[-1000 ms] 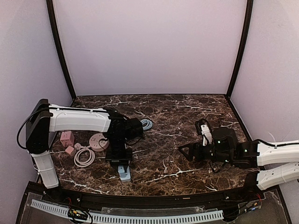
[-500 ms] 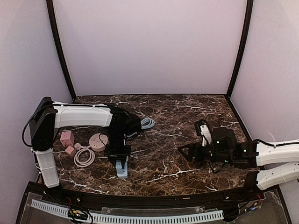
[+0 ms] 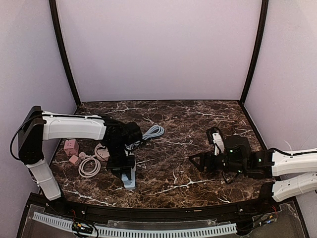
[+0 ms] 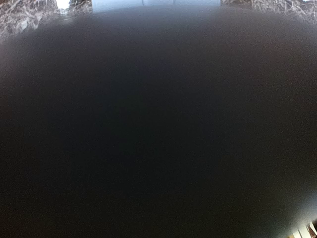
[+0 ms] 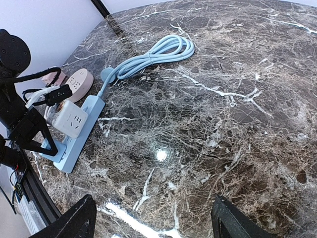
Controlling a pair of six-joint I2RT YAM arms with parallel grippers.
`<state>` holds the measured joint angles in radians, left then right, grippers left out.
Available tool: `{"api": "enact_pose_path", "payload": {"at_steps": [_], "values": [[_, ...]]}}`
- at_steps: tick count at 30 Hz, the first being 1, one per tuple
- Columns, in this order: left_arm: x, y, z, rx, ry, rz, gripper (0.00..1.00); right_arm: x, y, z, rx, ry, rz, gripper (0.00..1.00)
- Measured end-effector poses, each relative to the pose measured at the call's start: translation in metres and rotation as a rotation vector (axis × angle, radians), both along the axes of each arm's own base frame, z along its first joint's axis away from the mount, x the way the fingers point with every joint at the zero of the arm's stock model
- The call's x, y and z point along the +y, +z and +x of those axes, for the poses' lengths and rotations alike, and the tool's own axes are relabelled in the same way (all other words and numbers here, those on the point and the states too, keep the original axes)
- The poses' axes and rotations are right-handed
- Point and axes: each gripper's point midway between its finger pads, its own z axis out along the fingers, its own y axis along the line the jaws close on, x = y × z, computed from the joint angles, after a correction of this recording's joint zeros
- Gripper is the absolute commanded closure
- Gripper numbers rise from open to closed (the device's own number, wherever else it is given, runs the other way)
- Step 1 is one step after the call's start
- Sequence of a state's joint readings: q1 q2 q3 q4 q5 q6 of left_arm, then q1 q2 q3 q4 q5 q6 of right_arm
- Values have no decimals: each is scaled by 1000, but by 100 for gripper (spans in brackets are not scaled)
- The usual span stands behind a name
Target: Insert the plug
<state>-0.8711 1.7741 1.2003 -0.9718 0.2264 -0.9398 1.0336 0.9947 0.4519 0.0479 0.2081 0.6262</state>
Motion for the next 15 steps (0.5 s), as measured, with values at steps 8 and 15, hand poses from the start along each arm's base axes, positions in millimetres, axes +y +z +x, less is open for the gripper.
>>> {"api": "enact_pose_path", "payload": {"at_steps": [8,15], "values": [[-1,-2,-1,-25,-2,18,63,0,0,0,0,1,0,21],[-3,-14,25,-212,-70,57,37,0,-1,0,0,-2,-4,21]]}}
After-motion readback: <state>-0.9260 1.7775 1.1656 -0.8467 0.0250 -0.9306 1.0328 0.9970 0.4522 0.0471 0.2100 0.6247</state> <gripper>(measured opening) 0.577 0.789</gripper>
